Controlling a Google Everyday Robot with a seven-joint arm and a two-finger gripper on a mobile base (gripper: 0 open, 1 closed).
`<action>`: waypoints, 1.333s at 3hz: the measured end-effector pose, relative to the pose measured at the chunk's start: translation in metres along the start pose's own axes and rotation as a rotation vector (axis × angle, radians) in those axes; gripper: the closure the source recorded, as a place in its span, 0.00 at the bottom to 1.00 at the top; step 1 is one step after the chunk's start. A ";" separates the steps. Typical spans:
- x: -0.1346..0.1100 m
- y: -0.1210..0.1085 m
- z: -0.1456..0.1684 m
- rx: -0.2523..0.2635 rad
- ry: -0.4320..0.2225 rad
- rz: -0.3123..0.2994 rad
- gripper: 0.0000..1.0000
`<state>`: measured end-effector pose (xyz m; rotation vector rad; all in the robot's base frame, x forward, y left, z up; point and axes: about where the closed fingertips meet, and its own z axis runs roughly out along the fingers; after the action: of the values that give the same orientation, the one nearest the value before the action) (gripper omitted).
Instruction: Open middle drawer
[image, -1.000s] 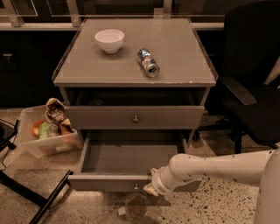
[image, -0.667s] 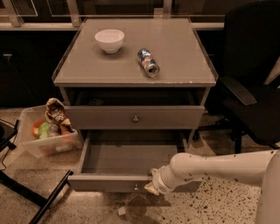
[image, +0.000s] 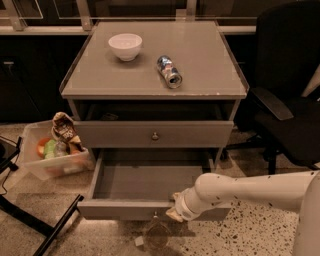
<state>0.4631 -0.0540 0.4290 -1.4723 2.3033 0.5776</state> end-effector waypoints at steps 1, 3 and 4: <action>-0.002 -0.003 -0.003 0.000 0.000 0.000 1.00; -0.004 -0.009 -0.007 0.000 0.000 0.000 1.00; -0.004 -0.014 -0.008 0.000 0.000 0.000 1.00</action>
Offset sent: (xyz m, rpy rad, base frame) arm -0.0545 0.0256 0.1551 0.0817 -0.3371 0.1954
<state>0.4771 -0.0602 0.4360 -1.4724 2.3031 0.5775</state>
